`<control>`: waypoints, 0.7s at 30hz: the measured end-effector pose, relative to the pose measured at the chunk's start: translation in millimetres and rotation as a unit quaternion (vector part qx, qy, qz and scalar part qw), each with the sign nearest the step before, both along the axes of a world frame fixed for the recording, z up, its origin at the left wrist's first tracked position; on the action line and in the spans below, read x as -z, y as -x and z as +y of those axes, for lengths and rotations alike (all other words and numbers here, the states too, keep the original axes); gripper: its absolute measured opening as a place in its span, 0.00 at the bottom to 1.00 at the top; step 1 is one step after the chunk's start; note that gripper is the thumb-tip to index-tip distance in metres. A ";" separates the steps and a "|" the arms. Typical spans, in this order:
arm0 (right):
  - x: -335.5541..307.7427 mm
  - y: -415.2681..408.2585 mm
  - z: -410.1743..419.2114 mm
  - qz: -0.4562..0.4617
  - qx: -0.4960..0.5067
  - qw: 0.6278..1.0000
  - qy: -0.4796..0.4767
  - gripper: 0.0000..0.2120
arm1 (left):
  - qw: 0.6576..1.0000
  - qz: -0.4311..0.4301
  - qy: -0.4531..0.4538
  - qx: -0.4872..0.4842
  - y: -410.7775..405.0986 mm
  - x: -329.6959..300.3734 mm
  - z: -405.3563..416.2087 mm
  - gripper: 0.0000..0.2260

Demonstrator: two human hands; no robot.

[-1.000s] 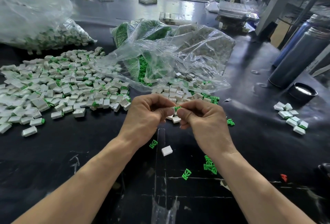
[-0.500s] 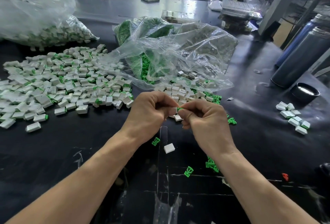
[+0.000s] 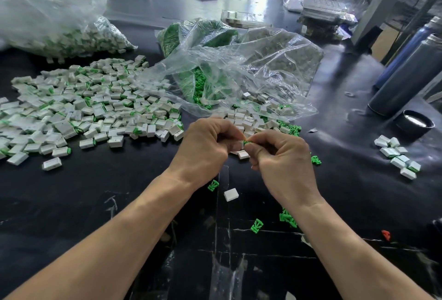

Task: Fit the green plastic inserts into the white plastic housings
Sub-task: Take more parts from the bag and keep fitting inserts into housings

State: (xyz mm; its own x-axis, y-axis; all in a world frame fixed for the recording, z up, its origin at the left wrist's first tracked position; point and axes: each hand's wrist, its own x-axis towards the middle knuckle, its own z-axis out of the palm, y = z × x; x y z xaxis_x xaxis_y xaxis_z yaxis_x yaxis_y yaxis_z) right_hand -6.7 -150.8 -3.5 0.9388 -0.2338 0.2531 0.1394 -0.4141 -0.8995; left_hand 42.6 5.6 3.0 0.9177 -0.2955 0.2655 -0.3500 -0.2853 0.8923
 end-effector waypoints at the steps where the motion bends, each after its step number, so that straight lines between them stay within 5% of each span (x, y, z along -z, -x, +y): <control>1: -0.4 0.0 -0.1 0.001 -0.002 1.000 -0.002 0.11 | 1.000 -0.002 0.000 0.001 0.1 -0.2 0.1 0.13; 13: 1.8 -0.5 -3.1 0.013 -0.004 0.999 -0.039 0.13 | 1.000 0.003 0.014 0.006 1.9 0.0 -1.6 0.11; 21: -5.0 -4.6 -3.2 0.027 -0.040 0.982 -0.182 0.11 | 0.976 0.128 0.178 0.004 -1.8 1.4 -7.4 0.07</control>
State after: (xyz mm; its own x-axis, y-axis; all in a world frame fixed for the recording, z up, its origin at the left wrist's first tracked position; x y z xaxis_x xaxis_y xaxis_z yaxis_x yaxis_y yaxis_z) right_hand -2.1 -154.0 1.5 0.9676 -0.2241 0.1162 0.1070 -0.0530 -0.9928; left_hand 44.3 -1.9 1.6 0.9655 -0.2332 0.1159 -0.1045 0.0605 0.9927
